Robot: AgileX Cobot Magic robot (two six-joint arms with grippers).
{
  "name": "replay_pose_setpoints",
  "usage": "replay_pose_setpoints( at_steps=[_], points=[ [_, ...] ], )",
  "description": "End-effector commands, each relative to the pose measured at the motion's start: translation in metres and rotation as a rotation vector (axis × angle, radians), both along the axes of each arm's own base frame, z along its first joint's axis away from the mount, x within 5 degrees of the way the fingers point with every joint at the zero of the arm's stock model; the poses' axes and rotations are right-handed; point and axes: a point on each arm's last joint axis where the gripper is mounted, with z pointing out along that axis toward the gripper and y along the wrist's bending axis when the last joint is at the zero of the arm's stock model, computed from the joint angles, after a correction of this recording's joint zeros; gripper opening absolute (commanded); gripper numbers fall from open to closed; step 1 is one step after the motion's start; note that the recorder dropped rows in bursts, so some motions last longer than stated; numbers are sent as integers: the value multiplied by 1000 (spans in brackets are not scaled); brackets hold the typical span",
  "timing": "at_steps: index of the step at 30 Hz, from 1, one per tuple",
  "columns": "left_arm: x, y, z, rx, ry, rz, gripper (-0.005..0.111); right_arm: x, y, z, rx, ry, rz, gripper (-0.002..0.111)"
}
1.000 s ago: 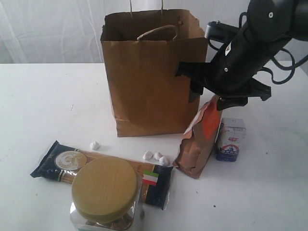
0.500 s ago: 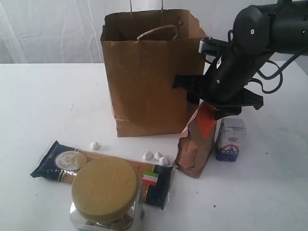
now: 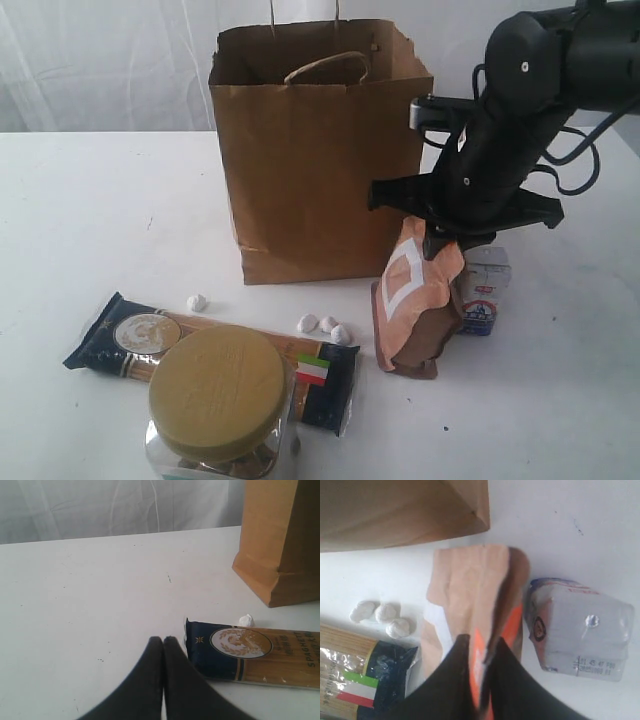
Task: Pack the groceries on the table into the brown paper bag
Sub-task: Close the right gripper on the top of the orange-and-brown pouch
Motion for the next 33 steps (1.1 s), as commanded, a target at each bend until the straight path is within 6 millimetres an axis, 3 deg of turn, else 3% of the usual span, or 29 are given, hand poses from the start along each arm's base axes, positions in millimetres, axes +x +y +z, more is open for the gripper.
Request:
replay_pose_setpoints(
  at_steps=[1,7,19,33],
  points=[
    [0,0,-1,-10,-1,-5,0,-3,-1,-2,-30,16,50,4],
    [0,0,-1,-10,-1,-5,0,-8,-3,3,-38,44,59,0],
    [0,0,-1,-10,-1,-5,0,-34,2,29,58,92,312,0],
    [0,0,-1,-10,-1,-5,0,-52,-5,44,31,134,422,0]
  ],
)
